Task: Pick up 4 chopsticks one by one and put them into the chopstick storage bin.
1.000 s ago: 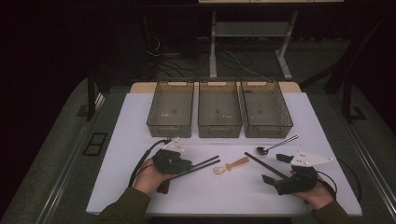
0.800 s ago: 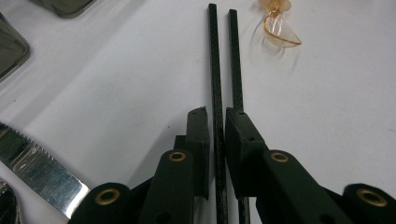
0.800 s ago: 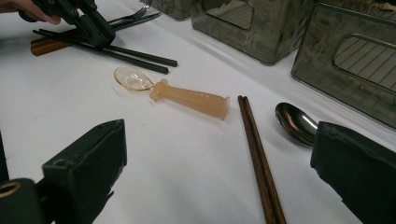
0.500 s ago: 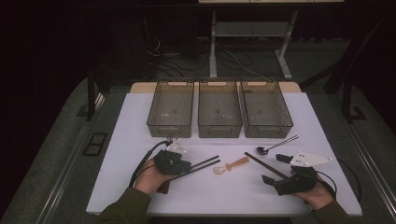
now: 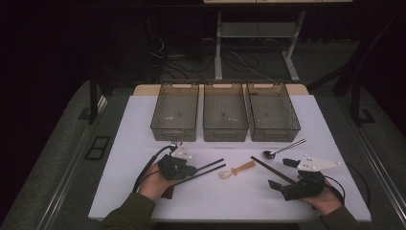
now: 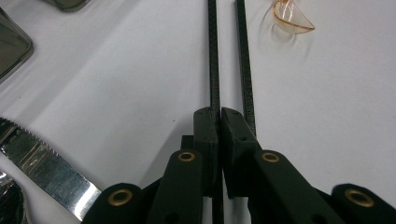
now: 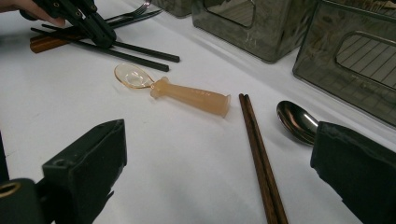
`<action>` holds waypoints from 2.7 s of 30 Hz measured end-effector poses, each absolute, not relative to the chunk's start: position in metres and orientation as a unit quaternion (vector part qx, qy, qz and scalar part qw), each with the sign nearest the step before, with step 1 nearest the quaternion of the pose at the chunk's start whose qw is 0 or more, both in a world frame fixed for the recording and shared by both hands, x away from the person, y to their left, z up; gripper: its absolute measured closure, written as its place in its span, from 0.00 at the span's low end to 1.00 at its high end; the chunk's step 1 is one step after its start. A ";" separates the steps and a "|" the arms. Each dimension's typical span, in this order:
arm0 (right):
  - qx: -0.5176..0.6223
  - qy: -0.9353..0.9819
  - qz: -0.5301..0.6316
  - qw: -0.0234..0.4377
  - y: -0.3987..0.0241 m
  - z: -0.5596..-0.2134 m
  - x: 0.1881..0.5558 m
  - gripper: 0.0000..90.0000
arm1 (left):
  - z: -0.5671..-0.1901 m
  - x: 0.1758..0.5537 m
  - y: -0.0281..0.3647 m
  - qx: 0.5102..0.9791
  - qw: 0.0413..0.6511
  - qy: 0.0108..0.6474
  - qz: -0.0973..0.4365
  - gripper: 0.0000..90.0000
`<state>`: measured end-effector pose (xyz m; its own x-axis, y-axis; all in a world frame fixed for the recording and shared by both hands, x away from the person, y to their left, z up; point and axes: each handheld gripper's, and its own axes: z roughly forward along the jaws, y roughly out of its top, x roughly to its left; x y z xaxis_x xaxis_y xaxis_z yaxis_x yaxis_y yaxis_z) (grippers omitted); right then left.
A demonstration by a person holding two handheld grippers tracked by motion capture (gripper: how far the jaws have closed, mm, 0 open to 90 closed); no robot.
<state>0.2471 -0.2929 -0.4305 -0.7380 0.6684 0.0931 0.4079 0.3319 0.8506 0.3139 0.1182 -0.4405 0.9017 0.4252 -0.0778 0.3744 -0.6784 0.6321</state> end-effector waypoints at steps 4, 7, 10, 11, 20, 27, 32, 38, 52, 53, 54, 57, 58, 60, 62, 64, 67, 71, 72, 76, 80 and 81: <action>0.334 0.804 0.471 0.138 -0.293 -0.431 0.247 0.04 | -0.441 0.314 0.118 0.914 0.339 0.219 0.038 0.94; 0.336 0.804 0.472 0.138 -0.293 -0.431 0.247 0.04 | -0.441 0.315 0.120 0.914 0.341 0.219 0.033 0.95; 0.338 0.803 0.473 0.135 -0.291 -0.432 0.248 0.04 | -0.441 0.316 0.120 0.914 0.342 0.218 0.032 0.95; 0.338 0.803 0.473 0.132 -0.290 -0.433 0.248 0.04 | -0.441 0.316 0.120 0.913 0.342 0.219 0.032 0.95; 0.344 0.803 0.472 0.116 -0.281 -0.439 0.253 0.04 | -0.440 0.316 0.121 0.912 0.343 0.223 0.030 0.95; 0.343 0.803 0.473 0.115 -0.282 -0.439 0.253 0.04 | -0.436 0.315 0.126 0.907 0.352 0.228 0.031 0.95; 0.342 0.804 0.472 0.117 -0.282 -0.439 0.252 0.04 | -0.430 0.313 0.132 0.902 0.363 0.231 0.031 0.95; 0.341 0.804 0.472 0.118 -0.282 -0.439 0.252 0.04 | -0.426 0.312 0.139 0.897 0.370 0.240 0.029 0.95; 0.339 0.806 0.470 0.120 -0.282 -0.438 0.251 0.04 | -0.419 0.316 0.156 0.886 0.385 0.256 0.036 0.95; 0.338 0.807 0.470 0.121 -0.282 -0.438 0.251 0.04 | -0.418 0.316 0.157 0.885 0.386 0.258 0.036 0.95; 0.337 0.807 0.470 0.121 -0.282 -0.438 0.251 0.04 | -0.418 0.317 0.159 0.885 0.387 0.257 0.037 0.95; 0.337 0.807 0.470 0.121 -0.281 -0.438 0.251 0.04 | -0.417 0.318 0.163 0.881 0.392 0.264 0.039 0.95; 0.337 0.807 0.469 0.121 -0.281 -0.438 0.251 0.04 | -0.416 0.318 0.165 0.880 0.392 0.267 0.039 0.95; 0.337 0.807 0.469 0.121 -0.281 -0.438 0.251 0.04 | -0.415 0.319 0.168 0.877 0.396 0.270 0.041 0.95; 0.336 0.807 0.469 0.121 -0.281 -0.438 0.251 0.04 | -0.413 0.320 0.170 0.876 0.398 0.270 0.043 0.95; 0.336 0.808 0.469 0.121 -0.281 -0.438 0.251 0.04 | -0.411 0.320 0.174 0.872 0.403 0.275 0.043 0.95; 0.336 0.808 0.469 0.121 -0.281 -0.438 0.251 0.04 | -0.410 0.321 0.177 0.867 0.409 0.283 0.043 0.95; 0.337 0.807 0.469 0.121 -0.281 -0.438 0.251 0.04 | -0.407 0.324 0.180 0.863 0.412 0.288 0.045 0.95; 0.337 0.808 0.468 0.121 -0.281 -0.438 0.252 0.04 | -0.407 0.325 0.181 0.864 0.412 0.285 0.046 0.95; 0.337 0.808 0.467 0.122 -0.281 -0.439 0.252 0.04 | -0.403 0.326 0.182 0.861 0.414 0.292 0.046 0.95; 0.338 0.809 0.466 0.124 -0.281 -0.439 0.252 0.04 | -0.399 0.330 0.183 0.859 0.418 0.294 0.039 0.94; 0.339 0.808 0.466 0.124 -0.282 -0.439 0.252 0.04 | -0.399 0.330 0.183 0.858 0.418 0.297 0.037 0.94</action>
